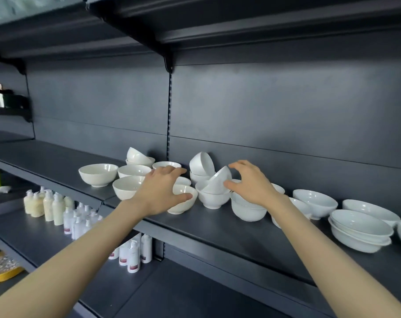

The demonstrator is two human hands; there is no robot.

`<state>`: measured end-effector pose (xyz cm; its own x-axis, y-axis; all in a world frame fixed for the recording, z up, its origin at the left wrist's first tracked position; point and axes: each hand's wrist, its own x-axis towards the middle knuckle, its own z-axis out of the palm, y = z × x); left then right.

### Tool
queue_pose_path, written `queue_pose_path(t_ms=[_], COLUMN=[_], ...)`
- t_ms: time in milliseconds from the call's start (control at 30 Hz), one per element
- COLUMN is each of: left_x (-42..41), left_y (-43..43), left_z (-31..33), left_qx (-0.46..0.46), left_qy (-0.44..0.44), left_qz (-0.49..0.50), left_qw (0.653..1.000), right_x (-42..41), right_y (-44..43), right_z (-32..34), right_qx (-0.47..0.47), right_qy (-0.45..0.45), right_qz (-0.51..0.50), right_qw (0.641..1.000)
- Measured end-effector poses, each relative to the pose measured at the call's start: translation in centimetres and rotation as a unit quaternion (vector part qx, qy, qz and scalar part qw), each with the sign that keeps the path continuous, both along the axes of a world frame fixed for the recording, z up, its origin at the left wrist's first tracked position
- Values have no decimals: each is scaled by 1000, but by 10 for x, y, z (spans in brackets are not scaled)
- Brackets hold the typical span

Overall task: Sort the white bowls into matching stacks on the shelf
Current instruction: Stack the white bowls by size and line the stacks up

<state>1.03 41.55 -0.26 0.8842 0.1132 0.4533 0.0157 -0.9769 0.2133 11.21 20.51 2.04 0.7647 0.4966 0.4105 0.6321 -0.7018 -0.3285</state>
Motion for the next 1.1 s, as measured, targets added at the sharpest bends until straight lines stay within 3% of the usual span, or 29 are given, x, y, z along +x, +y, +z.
queue_pose_path(t_ms=[467,767,1100], left_x=[111,156,186], left_y=[41,64,73], left_z=[-19,-24,-33], left_qx=[-122,-175,-245], left_qy=[114,233,248], left_qz=[-139,-239,-288], left_qw=[976,926,892], right_x=[67,67,53], right_y=[37,56,66], right_z=[-22,-22,-53], right_qx=[46,97,230], right_qy=[109,72,99], right_qz=[-7,-86,-160], right_qw=[993,989,955])
